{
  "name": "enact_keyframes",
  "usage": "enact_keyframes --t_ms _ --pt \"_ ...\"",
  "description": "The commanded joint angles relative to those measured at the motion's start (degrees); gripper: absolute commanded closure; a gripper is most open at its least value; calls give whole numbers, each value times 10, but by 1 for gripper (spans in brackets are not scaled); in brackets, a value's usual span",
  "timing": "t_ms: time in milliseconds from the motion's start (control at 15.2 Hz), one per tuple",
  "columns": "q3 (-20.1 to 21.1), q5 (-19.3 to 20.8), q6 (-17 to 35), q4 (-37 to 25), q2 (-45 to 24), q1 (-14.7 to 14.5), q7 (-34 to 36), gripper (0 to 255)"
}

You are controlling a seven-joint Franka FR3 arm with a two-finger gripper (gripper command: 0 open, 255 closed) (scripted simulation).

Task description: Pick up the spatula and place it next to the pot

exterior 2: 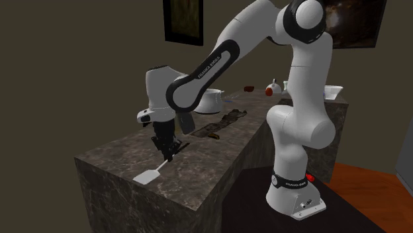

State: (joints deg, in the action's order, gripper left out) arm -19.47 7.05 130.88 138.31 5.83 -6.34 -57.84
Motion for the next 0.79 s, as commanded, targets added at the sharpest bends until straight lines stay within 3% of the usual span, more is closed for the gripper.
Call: enact_keyframes --t_ms 0,726 --pt "0 2 -15 -7 8 0 0 255" --pt "7 11 -105 -51 56 0 5 255"
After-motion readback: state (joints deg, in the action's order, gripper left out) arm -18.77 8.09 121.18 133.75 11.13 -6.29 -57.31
